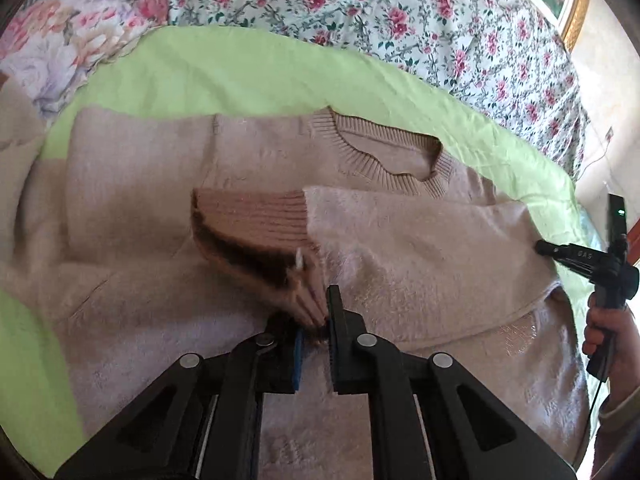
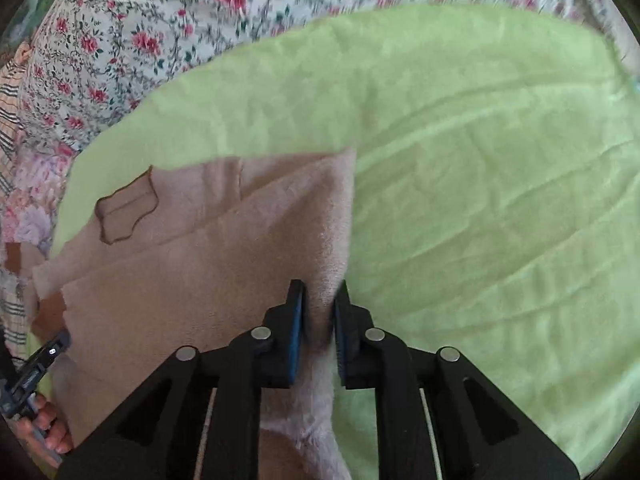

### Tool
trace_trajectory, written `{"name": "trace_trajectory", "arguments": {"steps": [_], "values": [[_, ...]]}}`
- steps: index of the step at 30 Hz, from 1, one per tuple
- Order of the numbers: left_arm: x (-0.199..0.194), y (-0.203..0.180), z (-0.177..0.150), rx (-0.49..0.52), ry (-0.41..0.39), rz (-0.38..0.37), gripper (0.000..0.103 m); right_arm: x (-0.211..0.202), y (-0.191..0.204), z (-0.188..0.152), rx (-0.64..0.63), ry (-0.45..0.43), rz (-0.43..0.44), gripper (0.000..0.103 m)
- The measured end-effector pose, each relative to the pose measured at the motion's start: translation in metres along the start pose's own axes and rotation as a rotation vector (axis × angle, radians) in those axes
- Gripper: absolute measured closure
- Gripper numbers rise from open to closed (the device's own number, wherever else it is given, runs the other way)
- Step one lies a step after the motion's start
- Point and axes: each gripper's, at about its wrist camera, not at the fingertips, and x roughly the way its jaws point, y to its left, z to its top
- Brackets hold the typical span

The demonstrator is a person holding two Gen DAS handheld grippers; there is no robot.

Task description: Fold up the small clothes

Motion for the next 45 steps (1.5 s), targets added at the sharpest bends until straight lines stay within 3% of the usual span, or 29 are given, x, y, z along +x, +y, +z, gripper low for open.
{"name": "trace_trajectory", "arguments": {"steps": [2,4,7,10,11,13,15,21,25,31,32,33,34,35,36,40,45], "values": [[-0.005,0.007,-0.004,-0.013,0.0,-0.001,0.085,-0.021,0.016,-0.011,-0.03,-0.049,0.077,0.084],[-0.008,0.013,-0.008,-0.034,0.013,-0.007,0.084,-0.018,0.029,-0.024,-0.048,0.001,0.173,0.079],[-0.02,0.022,-0.015,-0.048,0.02,0.006,0.084,0.007,0.025,-0.042,-0.035,0.111,0.124,0.075],[-0.045,0.04,-0.018,-0.08,-0.005,0.017,0.08,-0.004,0.015,-0.045,0.033,0.095,0.169,0.075],[-0.055,0.05,-0.017,-0.097,-0.022,0.027,0.076,-0.012,0.016,-0.045,0.04,0.088,0.193,0.074],[-0.072,0.071,-0.01,-0.138,-0.06,0.06,0.055,-0.027,0.024,-0.047,0.029,0.063,0.251,0.073],[-0.088,0.104,0.003,-0.205,-0.107,0.104,0.043,-0.039,0.033,-0.051,-0.002,0.051,0.283,0.07],[-0.099,0.191,0.035,-0.396,-0.177,0.182,0.025,-0.047,0.074,-0.071,-0.025,0.074,0.387,0.054],[-0.081,0.247,0.063,-0.509,-0.164,0.219,0.025,-0.047,0.093,-0.082,-0.059,0.107,0.421,0.054],[-0.075,0.303,0.109,-0.601,-0.238,0.322,0.024,-0.042,0.098,-0.092,-0.075,0.154,0.423,0.053],[-0.073,0.309,0.117,-0.596,-0.243,0.349,0.025,-0.04,0.096,-0.093,-0.069,0.162,0.421,0.053],[-0.073,0.311,0.121,-0.585,-0.25,0.368,0.034,-0.038,0.095,-0.094,-0.063,0.169,0.416,0.053],[-0.072,0.314,0.128,-0.564,-0.259,0.388,0.064,-0.035,0.094,-0.095,-0.056,0.177,0.412,0.053],[-0.071,0.316,0.133,-0.546,-0.251,0.399,0.085,-0.035,0.093,-0.095,-0.052,0.179,0.411,0.053],[-0.072,0.316,0.135,-0.539,-0.244,0.396,0.099,-0.035,0.092,-0.096,-0.05,0.178,0.412,0.053],[-0.095,0.286,0.131,-0.445,-0.323,0.379,0.099,-0.036,0.093,-0.1,-0.037,0.174,0.429,0.053],[-0.115,0.197,0.121,-0.283,-0.373,0.228,0.099,-0.041,0.096,-0.105,-0.022,0.167,0.468,0.053]]}}
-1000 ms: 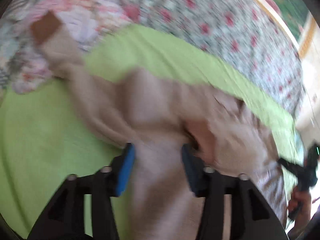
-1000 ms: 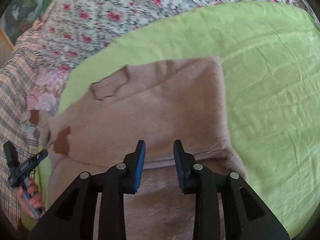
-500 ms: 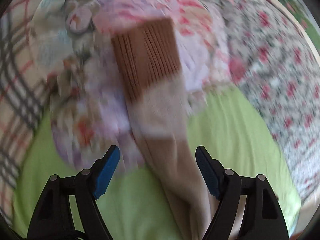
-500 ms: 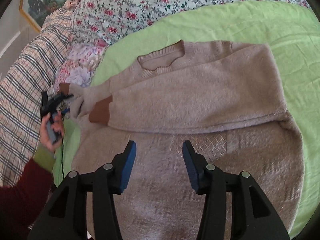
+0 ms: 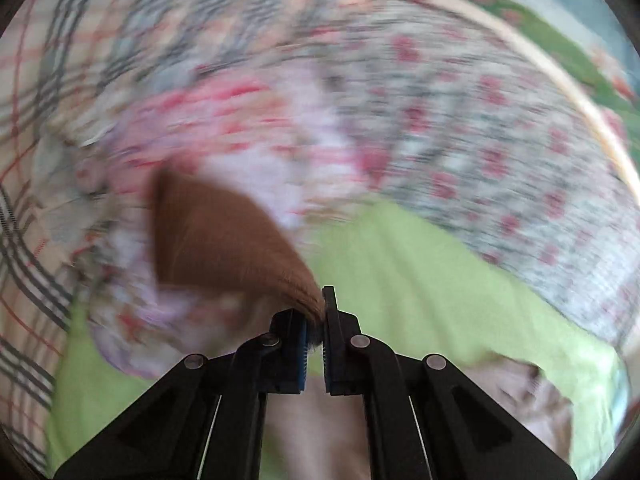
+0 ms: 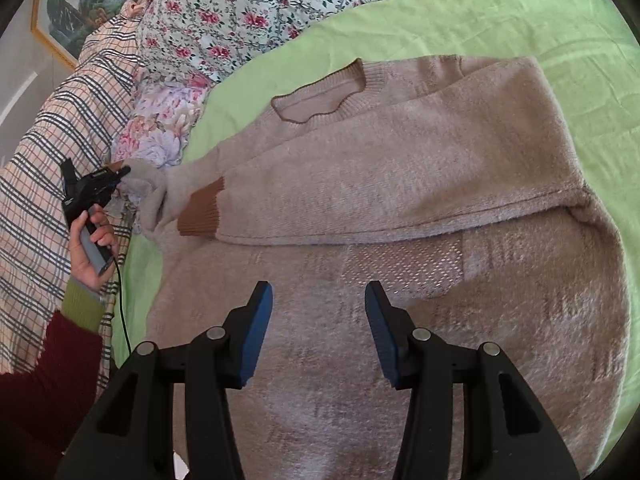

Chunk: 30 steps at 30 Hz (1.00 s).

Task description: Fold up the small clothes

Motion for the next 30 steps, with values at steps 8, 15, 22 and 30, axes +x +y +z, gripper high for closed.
{"name": "trace_trajectory", "arguments": {"steps": [8,15,22,30], "values": [[-0.031,-0.168,-0.086,0.247,0.091,-0.32,0.099,-0.019,-0.014,-0.007,0.044,-0.043,-0.002,0.053],[-0.005,-0.261,-0.173,0.364,0.244,-0.447,0.099,-0.042,-0.041,-0.01,0.115,-0.095,-0.04,0.053],[0.037,-0.286,-0.239,0.426,0.434,-0.433,0.089,-0.047,-0.056,-0.002,0.171,-0.118,-0.055,0.053],[-0.03,-0.206,-0.231,0.398,0.372,-0.376,0.052,-0.015,-0.03,0.03,0.138,-0.127,0.009,0.034]]}}
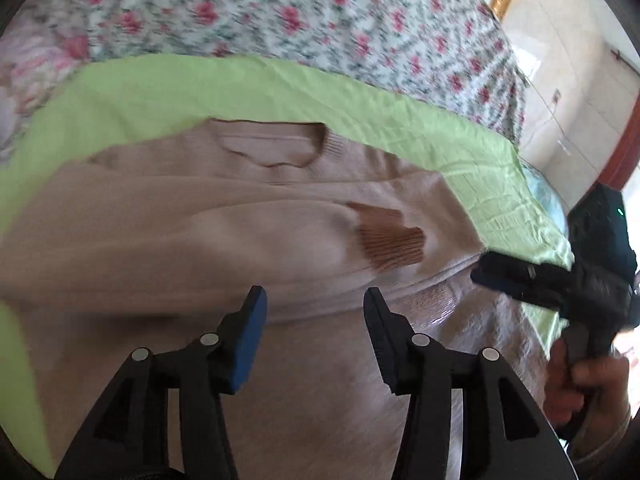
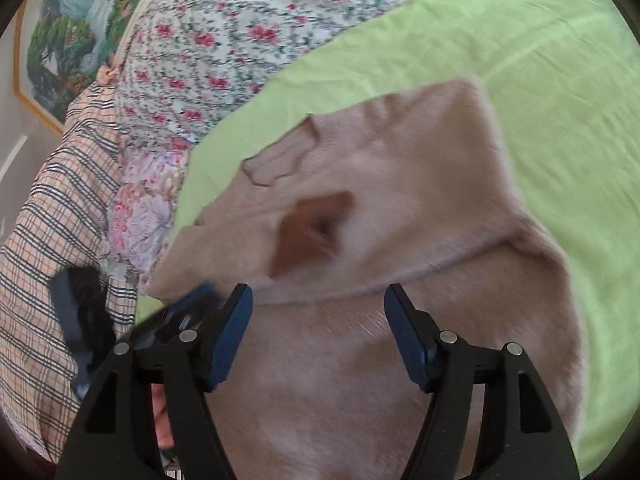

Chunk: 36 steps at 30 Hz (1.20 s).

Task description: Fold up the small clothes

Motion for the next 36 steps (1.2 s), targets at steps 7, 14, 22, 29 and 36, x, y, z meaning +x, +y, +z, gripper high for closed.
{"name": "trace_trajectory", "arguments": {"steps": [7,14,22,29,36], "values": [[-0.055,0.124,-0.023,-0.21,-0.02,0.324,0.052,0.053,-0.006,0.019,0.09,0.033,-0.043,0.034],[-0.022,0.169,-0.003,-0.267,0.044,0.395,0.053,0.063,0.021,0.044,0.012,0.001,0.027,0.093],[-0.021,0.134,-0.007,-0.186,0.014,0.519,0.065,-0.022,-0.015,0.06,-0.039,-0.188,-0.09,0.093],[-0.028,0.141,-0.019,-0.268,-0.008,0.464,0.066,0.004,-0.058,0.038,0.005,-0.018,-0.251,0.086],[-0.036,0.148,-0.02,-0.305,-0.081,0.38,0.065,0.016,0.041,0.063,-0.174,-0.002,0.066,0.037]]}}
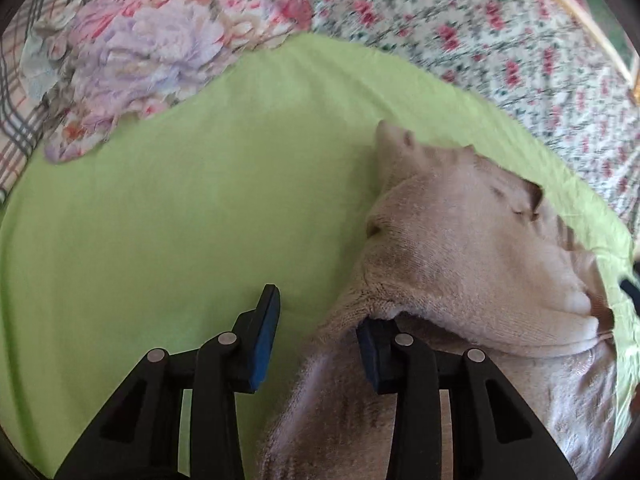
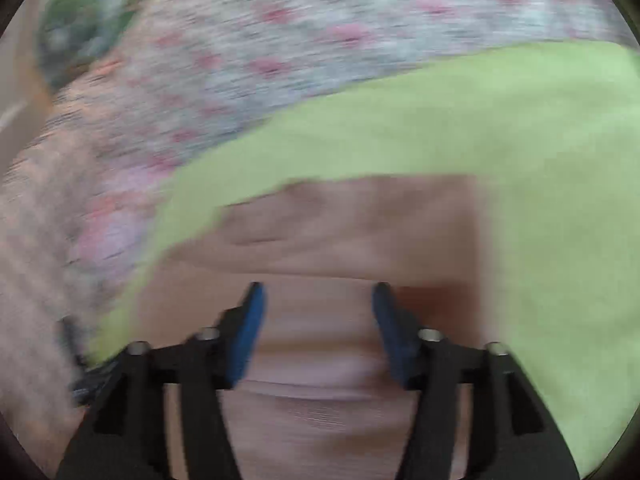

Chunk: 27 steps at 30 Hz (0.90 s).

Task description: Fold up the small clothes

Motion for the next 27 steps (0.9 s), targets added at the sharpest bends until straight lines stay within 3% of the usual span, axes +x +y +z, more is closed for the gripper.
{"name": "trace_trajectory", "arguments": {"steps": [3,6,10,13,16,17,18,20,23,24,25,27], "values": [[0.002,0.004,0.0,-0.012,-0.007,-0.003,0.063,0.066,0.055,0.026,-0.106,0.157,0.182,0.037],[0.008,0.013,-0.002,-0.066,0.006,-0.029,0.063,0.135,0.101,0.044,-0.199,0.315,0.281,0.036],[0.007,0.01,-0.005,-0.051,-0.014,-0.021,0.063,0.21,0.139,0.044,-0.313,0.494,0.286,0.036],[0.007,0.016,-0.006,-0.078,-0.02,-0.057,0.063,0.27,0.153,0.031,-0.384,0.678,0.222,0.036],[0.007,0.022,-0.007,-0.106,-0.032,-0.096,0.063,0.299,0.154,0.021,-0.403,0.772,0.193,0.034],[0.007,0.025,-0.008,-0.119,-0.037,-0.11,0.063,0.301,0.157,0.024,-0.387,0.777,0.261,0.033],[0.007,0.026,-0.008,-0.125,-0.04,-0.116,0.063,0.301,0.159,0.032,-0.314,0.772,0.404,0.035],[0.008,0.027,-0.008,-0.135,-0.047,-0.122,0.063,0.305,0.161,0.044,-0.212,0.73,0.548,0.035],[0.009,0.025,-0.008,-0.134,-0.053,-0.108,0.063,0.311,0.151,0.066,-0.09,0.551,0.624,0.038],[0.009,0.025,-0.008,-0.136,-0.053,-0.106,0.063,0.31,0.142,0.072,-0.022,0.495,0.647,0.046],[0.009,0.026,-0.008,-0.142,-0.054,-0.108,0.063,0.31,0.132,0.078,0.057,0.447,0.654,0.048],[0.009,0.029,-0.008,-0.159,-0.053,-0.126,0.063,0.305,0.125,0.082,0.073,0.406,0.594,0.048]]}}
